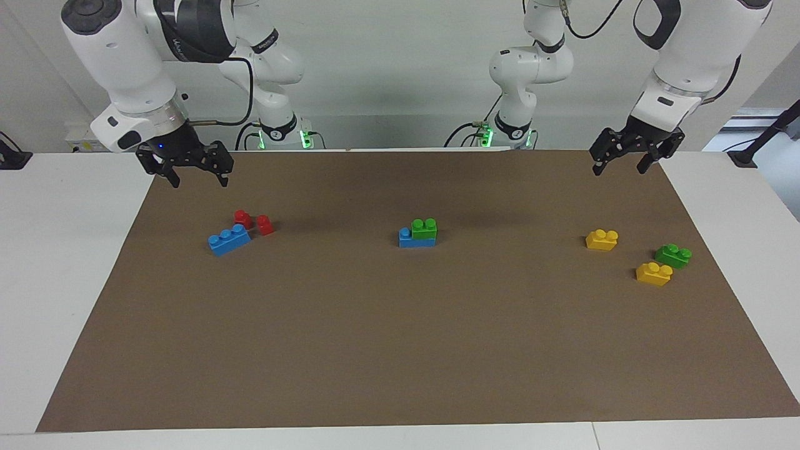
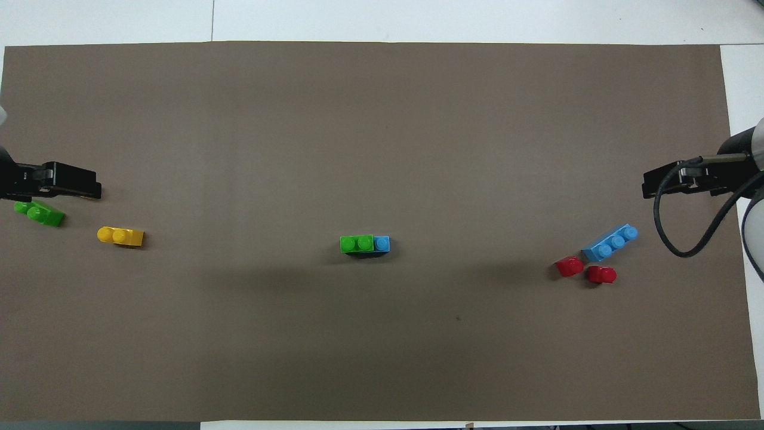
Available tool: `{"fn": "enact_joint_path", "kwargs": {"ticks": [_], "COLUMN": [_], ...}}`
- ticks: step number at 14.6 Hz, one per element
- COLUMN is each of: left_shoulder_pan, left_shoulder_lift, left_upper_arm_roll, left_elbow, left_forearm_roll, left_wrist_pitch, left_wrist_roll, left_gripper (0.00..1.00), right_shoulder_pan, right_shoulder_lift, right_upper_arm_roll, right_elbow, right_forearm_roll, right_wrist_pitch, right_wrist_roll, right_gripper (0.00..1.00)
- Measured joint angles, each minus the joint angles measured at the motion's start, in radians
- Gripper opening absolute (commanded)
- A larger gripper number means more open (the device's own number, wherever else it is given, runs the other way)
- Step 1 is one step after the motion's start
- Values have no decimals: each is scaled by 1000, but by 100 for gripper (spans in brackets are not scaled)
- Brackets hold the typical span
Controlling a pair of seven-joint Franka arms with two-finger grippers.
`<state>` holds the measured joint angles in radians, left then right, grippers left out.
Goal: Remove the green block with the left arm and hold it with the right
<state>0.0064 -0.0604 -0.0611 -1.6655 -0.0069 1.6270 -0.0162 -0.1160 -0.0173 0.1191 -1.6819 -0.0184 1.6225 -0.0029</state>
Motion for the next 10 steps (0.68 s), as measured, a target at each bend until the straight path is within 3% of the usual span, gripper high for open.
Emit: {"fn": "enact_joint_path", "kwargs": {"ticks": [5,10], "left_shoulder_pan": [0,0], "left_shoulder_lift": [-1,-1], "left_upper_arm_roll": [0,0], "left_elbow": [0,0], "left_forearm_roll": [0,0], "left_wrist_pitch": [-1,-1], "left_wrist_roll": [0,0], "left_gripper": [100,100], "right_shoulder_pan": [-1,24], "right_shoulder_lift": [0,10], "right_upper_arm_roll": [0,4], "right_elbow": [-5,-37], "right_forearm_roll": [31,146], "right_wrist_pitch": [75,103], "right_wrist_roll": [69,602], "right_gripper": [100,99]}}
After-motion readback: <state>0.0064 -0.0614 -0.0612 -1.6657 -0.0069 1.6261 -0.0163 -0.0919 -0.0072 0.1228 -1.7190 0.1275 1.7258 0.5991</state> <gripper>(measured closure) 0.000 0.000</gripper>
